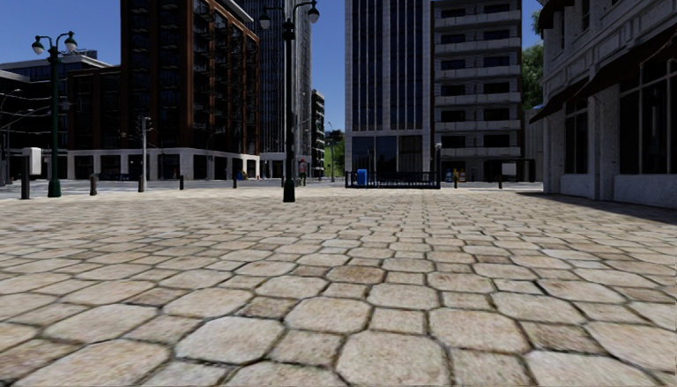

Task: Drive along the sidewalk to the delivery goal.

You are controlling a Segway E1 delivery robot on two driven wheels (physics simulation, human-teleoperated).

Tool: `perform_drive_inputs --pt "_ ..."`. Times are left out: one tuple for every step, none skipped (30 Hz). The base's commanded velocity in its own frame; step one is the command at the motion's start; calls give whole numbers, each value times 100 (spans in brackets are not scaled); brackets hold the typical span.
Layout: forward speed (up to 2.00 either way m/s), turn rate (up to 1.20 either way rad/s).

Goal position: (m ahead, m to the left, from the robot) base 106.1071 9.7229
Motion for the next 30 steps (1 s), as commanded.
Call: perform_drive_inputs --pt "200 0" --pt "200 0" --pt "200 0" --pt "200 0" --pt "200 0" --pt "200 0" --pt "200 0" --pt "200 0" --pt "200 0" --pt "200 0" --pt "200 0" --pt "200 0" --pt "200 0" --pt "200 0" --pt "200 0" --pt "200 0" --pt "200 0" --pt "200 0" --pt "200 0" --pt "200 0" --pt "200 0" --pt "200 0" --pt "200 0" --pt "200 0" --pt "200 0" --pt "200 0" --pt "200 0" --pt "200 0" --pt "200 0" --pt "200 0"
